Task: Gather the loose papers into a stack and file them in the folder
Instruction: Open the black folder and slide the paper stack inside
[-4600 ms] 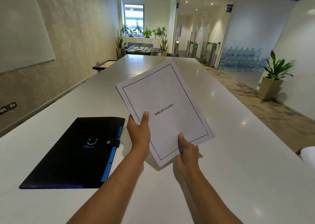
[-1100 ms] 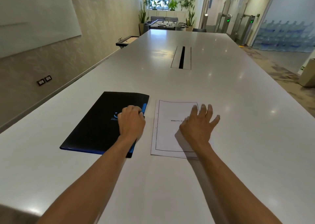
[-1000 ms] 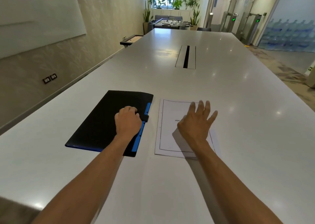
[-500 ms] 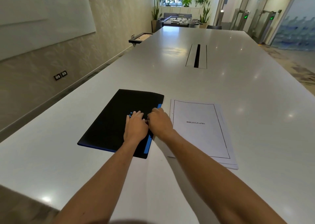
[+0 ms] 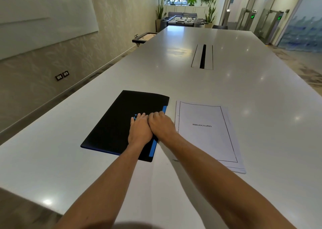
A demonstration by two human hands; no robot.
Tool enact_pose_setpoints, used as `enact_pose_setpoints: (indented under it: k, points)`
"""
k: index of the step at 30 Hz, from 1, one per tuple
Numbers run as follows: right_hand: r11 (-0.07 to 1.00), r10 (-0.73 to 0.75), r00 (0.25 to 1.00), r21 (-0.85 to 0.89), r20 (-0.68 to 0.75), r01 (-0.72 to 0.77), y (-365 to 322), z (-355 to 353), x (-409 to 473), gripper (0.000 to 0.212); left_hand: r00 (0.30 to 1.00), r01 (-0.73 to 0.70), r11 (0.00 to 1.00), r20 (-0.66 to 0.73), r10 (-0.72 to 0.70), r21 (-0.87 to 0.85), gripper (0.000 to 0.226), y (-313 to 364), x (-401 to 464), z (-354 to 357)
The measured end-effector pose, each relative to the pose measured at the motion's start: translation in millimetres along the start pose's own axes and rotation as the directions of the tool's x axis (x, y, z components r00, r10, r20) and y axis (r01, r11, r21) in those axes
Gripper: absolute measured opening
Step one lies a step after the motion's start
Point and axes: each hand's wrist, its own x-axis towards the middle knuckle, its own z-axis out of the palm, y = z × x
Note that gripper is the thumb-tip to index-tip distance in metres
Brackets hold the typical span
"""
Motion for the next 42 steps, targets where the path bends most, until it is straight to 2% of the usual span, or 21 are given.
enact_pose_setpoints:
  k: [4, 7, 9, 12, 16, 19, 22, 24, 27, 30, 33, 35, 39, 42]
  points:
    - [0.978, 0.130, 0.991, 0.172, -0.043, -0.121, 12.6, -12.5, 2.7, 0.025, 0.999, 0.036, 0.999, -0.006, -0.036, -0.040, 0.040, 3.1, -0.8, -1.0]
    - [0.947, 0.192, 0.981, 0.267, -0.026, -0.178, 18.5, -19.3, 2.6, 0.021, 1.000, 0.020, 1.000, 0.001, -0.020, 0.012, 0.046, 2.5, 0.8, 0.4]
    - [0.902, 0.268, 0.963, 0.352, 0.002, -0.251, 21.4, -20.8, 2.4, 0.013, 1.000, -0.014, 0.998, 0.021, 0.013, 0.054, 0.053, 2.4, 2.0, 0.5]
    - [0.817, 0.364, 0.929, 0.457, 0.064, -0.352, 27.3, -20.8, -0.8, 0.014, 0.998, -0.053, 0.997, 0.040, 0.051, 0.057, 0.056, 2.3, 1.7, -0.9]
    - [0.701, 0.458, 0.882, 0.565, 0.113, -0.436, 35.4, -19.6, -9.5, 0.025, 0.995, -0.091, 0.995, 0.041, 0.089, 0.038, 0.046, 4.6, 0.6, -2.4]
    - [0.624, 0.510, 0.853, 0.634, 0.113, -0.457, 38.4, -18.5, -14.3, 0.024, 0.988, -0.148, 0.988, 0.050, 0.146, 0.036, 0.031, 9.3, -0.3, -7.5]
    - [0.557, 0.556, 0.821, 0.675, 0.131, -0.484, 39.5, -20.0, -16.7, 0.022, 0.972, -0.210, 0.977, 0.117, 0.204, 0.039, 0.021, 22.1, 2.4, -18.2]
    - [0.533, 0.576, 0.806, 0.687, 0.132, -0.494, 41.5, -22.1, -18.7, 0.021, 0.957, -0.249, 0.962, 0.182, 0.226, 0.110, 0.018, 36.0, 6.0, -26.7]
    - [0.511, 0.591, 0.800, 0.721, 0.102, -0.469, 45.4, -28.9, -20.5, 0.023, 0.949, -0.295, 0.899, 0.212, 0.235, 0.325, 0.025, 54.6, 12.4, -34.6]
    - [0.485, 0.598, 0.797, 0.755, 0.083, -0.442, 49.6, -36.2, -22.1, 0.024, 0.963, -0.268, 0.823, 0.164, 0.213, 0.502, 0.028, 66.6, 17.8, -45.1]
    - [0.430, 0.609, 0.787, 0.794, 0.097, -0.430, 54.6, -41.1, -24.5, 0.024, 0.983, -0.183, 0.843, 0.078, 0.166, 0.506, 0.026, 71.3, 26.5, -57.0]
    - [0.417, 0.620, 0.780, 0.806, 0.087, -0.421, 57.4, -45.0, -26.4, 0.024, 0.990, -0.131, 0.885, 0.007, 0.143, 0.447, 0.035, 71.9, 30.7, -62.1]
    - [0.424, 0.628, 0.775, 0.804, 0.070, -0.417, 59.4, -51.4, -26.4, 0.022, 0.996, -0.091, 0.829, 0.038, 0.085, 0.553, 0.097, 67.8, 31.7, -67.4]
    - [0.430, 0.620, 0.782, 0.806, 0.064, -0.407, 59.1, -55.6, -25.2, 0.021, 0.995, -0.096, 0.807, 0.065, 0.071, 0.583, 0.108, 65.9, 31.2, -71.4]
